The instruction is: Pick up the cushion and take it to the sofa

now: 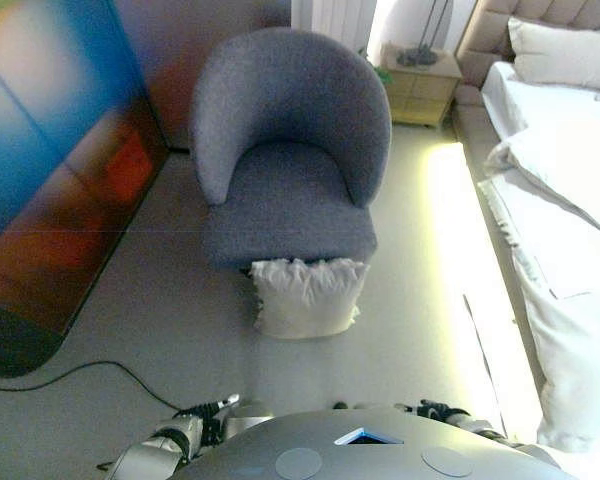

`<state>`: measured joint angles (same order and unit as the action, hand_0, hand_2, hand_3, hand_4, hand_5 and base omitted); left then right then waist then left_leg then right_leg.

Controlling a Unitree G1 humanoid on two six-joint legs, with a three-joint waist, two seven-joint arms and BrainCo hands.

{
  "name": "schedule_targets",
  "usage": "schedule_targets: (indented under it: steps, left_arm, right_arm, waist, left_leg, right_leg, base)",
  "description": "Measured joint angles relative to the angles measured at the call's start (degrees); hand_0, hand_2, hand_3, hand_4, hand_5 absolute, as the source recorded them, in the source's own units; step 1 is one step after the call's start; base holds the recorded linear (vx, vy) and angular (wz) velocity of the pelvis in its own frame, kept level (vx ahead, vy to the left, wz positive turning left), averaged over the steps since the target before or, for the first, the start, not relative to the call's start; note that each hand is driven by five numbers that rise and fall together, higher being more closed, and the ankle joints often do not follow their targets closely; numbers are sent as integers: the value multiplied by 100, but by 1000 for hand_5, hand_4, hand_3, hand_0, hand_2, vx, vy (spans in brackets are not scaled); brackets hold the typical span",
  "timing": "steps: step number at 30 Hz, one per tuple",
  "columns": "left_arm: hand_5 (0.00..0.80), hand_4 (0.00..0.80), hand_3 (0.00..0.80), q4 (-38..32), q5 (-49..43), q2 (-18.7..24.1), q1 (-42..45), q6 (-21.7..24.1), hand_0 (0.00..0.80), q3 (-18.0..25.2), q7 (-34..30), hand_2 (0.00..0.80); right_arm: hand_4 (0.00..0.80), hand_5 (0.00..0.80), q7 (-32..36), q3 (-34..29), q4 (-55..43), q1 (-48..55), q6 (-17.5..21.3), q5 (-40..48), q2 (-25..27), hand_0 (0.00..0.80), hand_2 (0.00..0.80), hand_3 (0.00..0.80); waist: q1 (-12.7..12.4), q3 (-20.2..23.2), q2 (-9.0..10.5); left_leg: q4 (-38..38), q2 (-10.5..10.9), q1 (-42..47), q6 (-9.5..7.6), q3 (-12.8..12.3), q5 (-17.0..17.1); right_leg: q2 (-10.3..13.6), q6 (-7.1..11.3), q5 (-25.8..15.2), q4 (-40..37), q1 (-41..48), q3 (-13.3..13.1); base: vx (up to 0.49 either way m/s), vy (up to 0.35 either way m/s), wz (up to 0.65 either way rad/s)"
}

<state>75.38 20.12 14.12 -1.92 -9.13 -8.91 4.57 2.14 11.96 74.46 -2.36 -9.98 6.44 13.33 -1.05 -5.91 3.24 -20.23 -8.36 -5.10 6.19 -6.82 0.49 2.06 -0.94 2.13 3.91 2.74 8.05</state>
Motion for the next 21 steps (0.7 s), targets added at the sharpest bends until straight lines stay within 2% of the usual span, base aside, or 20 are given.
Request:
schedule_targets:
  steps: [1,2,4,5,6,7,8,9,10,12,13,15,17,18,19,20,21]
  left_arm:
    - [0,0,0,-8,71,-2,-67,46,0,65,-12,0]
    - [0,0,0,-17,93,-20,-59,84,0,69,-13,0]
    - [0,0,0,1,86,-116,-71,106,0,60,-11,0]
    - [0,0,0,22,85,-192,-69,98,0,62,-12,0]
    - [0,0,0,102,74,-260,-42,60,0,60,-13,0]
    - [0,0,0,83,80,-287,4,20,0,61,-43,0]
    - [0,0,0,18,80,-90,132,18,0,63,-51,0]
    - [0,0,0,16,80,66,185,-44,0,116,-18,0]
    - [0,0,0,72,89,46,246,-119,0,113,-44,0]
    - [0,0,0,98,88,-125,262,-188,0,139,-55,0]
    - [0,0,0,116,89,-186,264,-223,0,130,-53,0]
    - [0,0,0,112,89,-275,277,-299,0,99,-71,0]
    - [0,0,0,113,92,-336,341,-331,0,122,-91,0]
    - [0,0,0,115,92,-313,354,-392,0,136,-104,0]
    - [0,0,0,115,89,-243,352,-418,0,150,-107,0]
    - [0,0,0,92,88,-208,330,-414,0,178,-102,0]
    - [0,0,0,34,76,-182,322,-407,0,194,-74,0]
  right_arm:
    - [0,0,-10,3,29,-1,-41,55,8,0,0,0]
    - [0,0,-11,15,88,40,-58,108,24,0,0,0]
    - [0,0,-6,32,160,46,-57,111,91,0,0,0]
    - [0,0,-5,35,224,25,-49,103,144,0,0,0]
    - [0,0,-6,36,294,4,-44,102,234,0,0,0]
    - [0,0,-17,-8,351,-52,-78,98,304,0,0,0]
    - [0,0,-3,-9,355,-46,-112,96,143,0,0,0]
    - [0,0,4,-32,324,-62,-111,99,49,0,0,0]
    - [0,0,-3,-39,332,-43,-124,101,25,0,0,0]
    - [0,0,-10,-77,380,-83,-165,103,87,0,0,0]
    - [0,0,-9,-86,418,-84,-194,104,98,0,0,0]
    - [0,0,-11,-86,518,-74,-268,119,87,0,0,0]
    - [0,0,-18,-136,545,-161,-293,190,87,0,0,0]
    - [0,0,-25,-244,528,-188,-292,213,51,0,0,0]
    - [0,0,-54,-288,566,-180,-289,223,-15,0,0,0]
    - [0,0,-83,-337,658,-149,-279,224,-64,0,0,0]
    - [0,0,-126,-356,665,-206,-281,225,-90,0,0,0]
  waist:
    - [-10,-55,38]
    - [-17,-70,71]
    - [-123,-137,-11]
    - [-122,-186,-126]
    - [-159,-217,-392]
    - [-213,-245,-739]
    - [-299,-270,-329]
    - [-225,-341,-55]
    - [-209,-315,-53]
    - [-378,-382,-78]
    - [-434,-418,-139]
    - [-436,-428,-338]
    - [-498,-410,-437]
    - [-521,-405,-387]
    - [-553,-336,-216]
    - [-550,-266,-105]
    - [-527,-280,-67]
  left_leg:
    - [-369,12,-236,42,102,91]
    - [-331,116,-233,33,105,48]
    - [143,420,-190,101,34,-5]
    - [460,568,-120,85,-103,-18]
    - [1012,490,5,-42,-123,-238]
    - [1338,231,34,-210,-101,-9]
    - [1310,422,55,-234,-204,94]
    - [1156,508,9,-273,-218,126]
    - [1177,507,-87,-173,-275,101]
    - [1600,513,-211,-179,-254,108]
    - [1932,523,-225,-191,-235,118]
    - [2399,489,-267,-196,-176,120]
    - [2513,436,-381,-232,-123,143]
    - [2539,465,-365,-327,-92,370]
    - [2445,620,-314,-413,-147,705]
    - [2310,716,-281,-462,-274,814]
    - [2148,775,-209,-669,-222,971]
  right_leg:
    - [37,-65,2,-4,24,3]
    - [130,-92,-10,25,17,14]
    - [235,-99,-5,-22,-18,12]
    - [196,-82,-8,-233,31,11]
    - [-79,-32,123,-107,110,45]
    - [-373,-69,520,1384,-231,73]
    - [-216,-20,1269,1901,-166,9]
    - [-189,-246,1562,1461,136,-51]
    - [-237,-310,1504,1193,236,-149]
    - [-255,-350,1235,576,592,-197]
    - [-309,-335,1097,381,779,-304]
    - [-403,-263,1069,21,1189,-509]
    - [-440,-179,1138,-232,1483,-775]
    - [-369,-158,1184,-312,1636,-872]
    - [-171,-69,1281,-351,1712,-936]
    - [6,56,1396,-172,1693,-878]
    - [73,251,1428,193,1653,-793]
  base:
    - [182,16,-17]
    - [275,33,-10]
    - [384,47,-20]
    - [407,46,-17]
    - [423,53,-11]
    - [462,69,-12]
    - [503,83,12]
    - [601,105,31]
    - [580,107,39]
    - [550,109,21]
    - [589,136,41]
    - [653,188,33]
    - [654,237,-18]
    - [592,212,-39]
    - [705,226,-48]
    - [607,178,-50]
    - [678,197,-51]
